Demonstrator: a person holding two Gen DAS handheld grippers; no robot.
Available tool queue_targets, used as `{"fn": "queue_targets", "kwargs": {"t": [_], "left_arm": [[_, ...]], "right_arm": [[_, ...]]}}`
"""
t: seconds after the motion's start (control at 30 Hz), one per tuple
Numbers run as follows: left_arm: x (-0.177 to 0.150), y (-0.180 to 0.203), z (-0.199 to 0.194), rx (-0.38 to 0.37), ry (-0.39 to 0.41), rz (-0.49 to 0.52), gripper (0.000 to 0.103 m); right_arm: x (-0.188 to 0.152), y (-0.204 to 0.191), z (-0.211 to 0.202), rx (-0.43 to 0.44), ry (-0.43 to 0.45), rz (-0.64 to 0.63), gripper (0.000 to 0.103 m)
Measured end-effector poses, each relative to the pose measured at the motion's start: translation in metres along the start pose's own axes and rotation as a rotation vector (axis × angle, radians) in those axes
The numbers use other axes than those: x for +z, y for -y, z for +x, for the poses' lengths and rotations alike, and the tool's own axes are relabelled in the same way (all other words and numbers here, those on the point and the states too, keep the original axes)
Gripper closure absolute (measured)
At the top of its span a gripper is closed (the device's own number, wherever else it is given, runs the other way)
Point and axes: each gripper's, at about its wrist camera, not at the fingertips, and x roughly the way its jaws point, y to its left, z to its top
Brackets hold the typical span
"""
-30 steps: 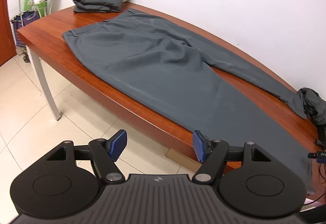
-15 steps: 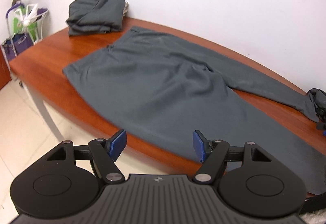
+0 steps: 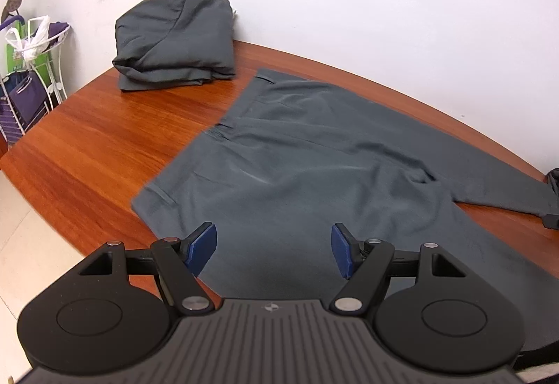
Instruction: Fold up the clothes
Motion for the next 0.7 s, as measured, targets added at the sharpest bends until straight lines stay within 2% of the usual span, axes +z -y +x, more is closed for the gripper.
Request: {"fn": "queue_targets", "kwargs": {"t": [0.17,0.27,0.4,0.5,0.7], "left_arm": [[0.023,-0.034,0.031,-0.016,-0.024,0.024,0.026],[0.035,-0.051,0.047,-0.053,-0.038,0.032,0.026],[0.053,-0.067,0.065,-0.107,-0.044,0.092,0.026],[0.068,-0.078,0.078,-0.145,-0.035,0.137,0.026],[0.088,-0.097,0.102,-0.196,-0.034,0.182,0.026]], "right_arm": [[0.014,-0.036,0.024,-0.008,-0.009,0.001,0.016],[0.024,-0.053,0.041,-0.017,-0.020,0.036,0.021],[0.037,-0.074,0.069,-0.022,-0.033,0.092,0.026],[0.047,-0.092,0.096,-0.027,-0.038,0.114,0.028],[0.064,-0.115,0.157,-0.081,-0.099,0.122,0.043]]}}
